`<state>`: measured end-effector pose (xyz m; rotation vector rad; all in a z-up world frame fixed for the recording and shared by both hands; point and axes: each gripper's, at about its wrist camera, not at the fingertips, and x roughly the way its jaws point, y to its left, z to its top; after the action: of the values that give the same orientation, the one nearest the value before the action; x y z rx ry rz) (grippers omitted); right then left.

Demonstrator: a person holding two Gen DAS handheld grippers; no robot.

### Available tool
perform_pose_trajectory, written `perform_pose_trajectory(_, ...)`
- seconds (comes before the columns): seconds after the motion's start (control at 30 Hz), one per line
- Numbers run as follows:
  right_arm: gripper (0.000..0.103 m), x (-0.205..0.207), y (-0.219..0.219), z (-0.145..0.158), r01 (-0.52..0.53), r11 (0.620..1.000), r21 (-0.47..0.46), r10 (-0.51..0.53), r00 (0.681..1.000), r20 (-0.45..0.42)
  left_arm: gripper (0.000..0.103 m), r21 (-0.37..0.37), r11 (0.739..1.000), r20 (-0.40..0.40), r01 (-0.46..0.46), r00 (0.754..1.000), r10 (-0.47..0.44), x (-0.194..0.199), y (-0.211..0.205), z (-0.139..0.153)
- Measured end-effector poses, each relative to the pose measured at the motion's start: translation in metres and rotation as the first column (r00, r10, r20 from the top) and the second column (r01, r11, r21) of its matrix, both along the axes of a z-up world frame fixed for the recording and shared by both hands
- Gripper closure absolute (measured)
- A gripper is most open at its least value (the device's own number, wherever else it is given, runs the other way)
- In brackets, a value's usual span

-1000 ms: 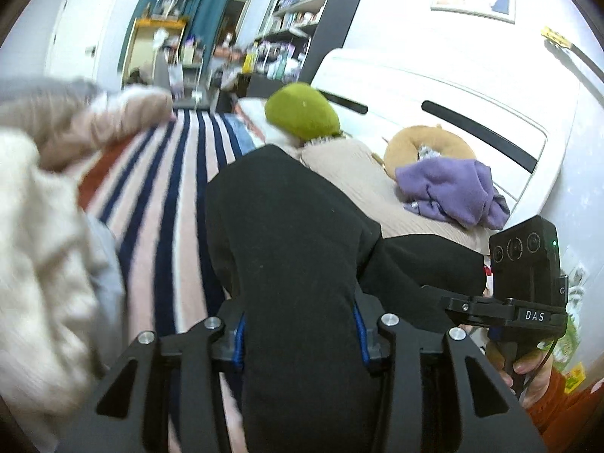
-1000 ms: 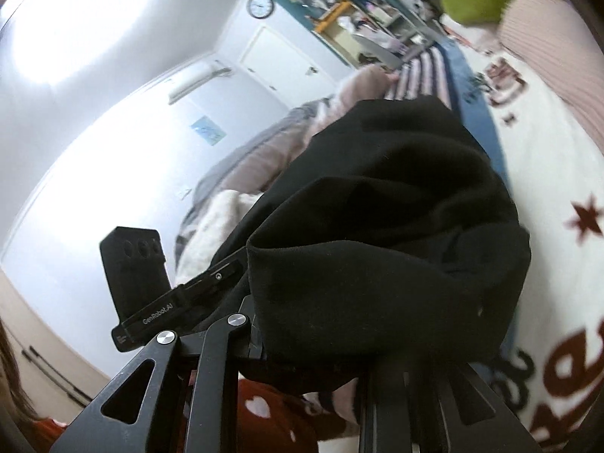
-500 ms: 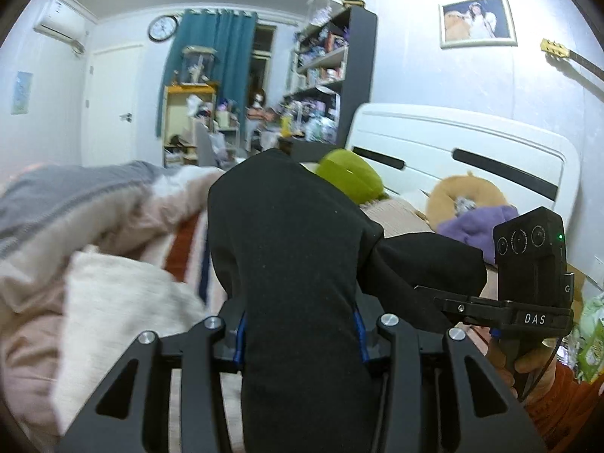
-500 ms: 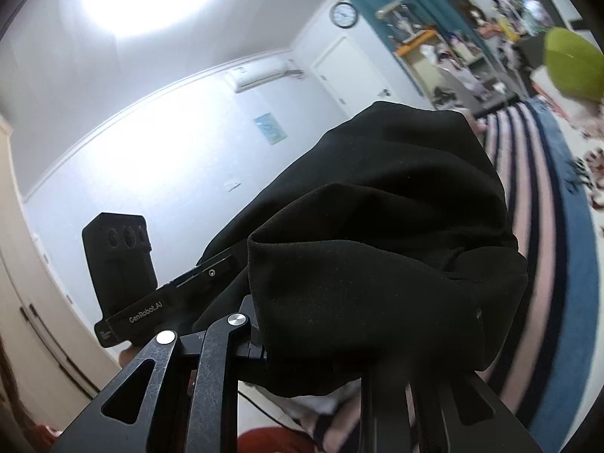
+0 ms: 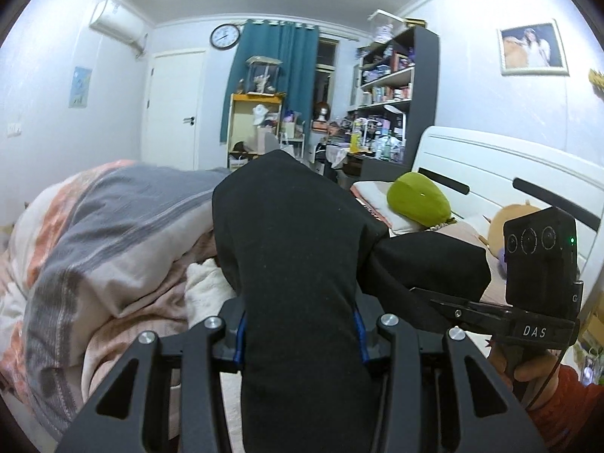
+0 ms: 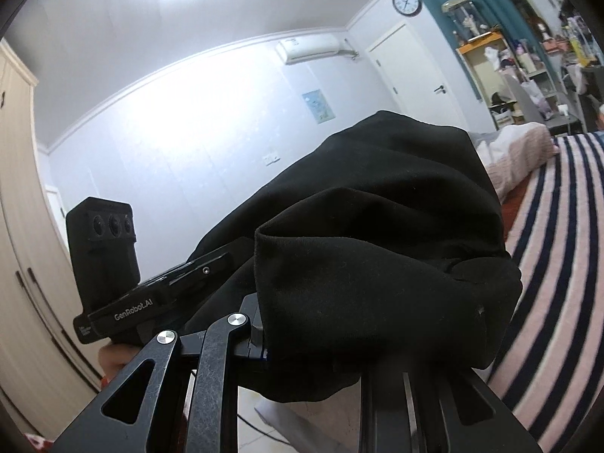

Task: Fold large clothes
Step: 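Carry the jacket bundle with both grippers onto the grey bedding pile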

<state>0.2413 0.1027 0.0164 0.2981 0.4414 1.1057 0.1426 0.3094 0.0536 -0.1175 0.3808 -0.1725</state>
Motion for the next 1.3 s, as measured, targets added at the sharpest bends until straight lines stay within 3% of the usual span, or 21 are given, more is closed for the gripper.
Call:
perform_pose_trajectory(0.2,0.087,0.009,0.045,-0.010,-0.048,0.998,-0.044,0.047,0.999,-0.021,0.064,-0.100,0.995,-0.039,-0.014,0.999,0.010,0.002,0.054,-0.024)
perform_pose_trajectory(0.37,0.087,0.002,0.074,0.005,-0.064,0.996,-0.063,0.067,0.996,0.057,0.064,-0.167,0.986,-0.013,-0.010,1.000,0.008,-0.007,0.079,-0.019)
perform_pose_trajectory(0.47,0.087,-0.004,0.080,0.007,-0.070,0.994,-0.079,0.076,0.994,0.082,0.063,-0.167,0.986,-0.030,-0.010,1.000,0.005,-0.008,0.091,-0.023)
perform_pose_trajectory(0.53,0.087,-0.005,0.077,0.000,-0.081,0.992,-0.095,0.086,0.995,0.052,0.061,-0.169,0.985,-0.072,-0.016,0.997,0.004,-0.001,0.092,-0.032)
perform_pose_trajectory(0.67,0.087,0.005,0.073,-0.035,-0.072,0.987,-0.142,0.066,0.997,-0.048,0.051,-0.220,0.973,-0.197,-0.070,0.980,0.026,0.021,0.105,-0.075)
perform_pose_trajectory(0.8,0.077,0.018,0.063,-0.061,-0.101,0.987,-0.129,0.078,0.982,-0.171,0.035,-0.295,0.954,-0.192,-0.061,0.981,0.004,0.017,0.114,-0.092)
perform_pose_trajectory(0.93,0.052,0.024,0.050,-0.062,-0.103,0.982,-0.158,0.073,0.980,-0.187,0.028,-0.194,0.977,-0.179,-0.088,0.982,0.053,0.002,0.104,-0.081)
perform_pose_trajectory(1.03,0.051,0.012,0.028,-0.054,-0.097,0.979,-0.178,0.068,0.984,-0.163,0.027,-0.162,0.981,-0.119,-0.102,0.989,0.083,-0.016,0.108,-0.060)
perform_pose_trajectory(1.13,0.051,0.002,0.005,-0.027,-0.022,0.980,-0.200,0.011,0.998,-0.054,0.027,-0.161,0.983,-0.068,-0.083,0.995,0.073,-0.025,0.110,-0.034)
perform_pose_trajectory(1.27,0.051,0.012,0.003,0.018,0.019,0.984,-0.176,-0.012,0.999,0.038,0.027,-0.107,0.993,-0.094,-0.048,0.995,0.038,0.006,0.097,0.000)
perform_pose_trajectory(1.3,0.057,0.022,0.014,0.028,-0.002,0.982,-0.191,0.010,0.999,0.040,0.027,-0.104,0.994,-0.127,-0.024,0.992,0.011,0.022,0.093,0.006)
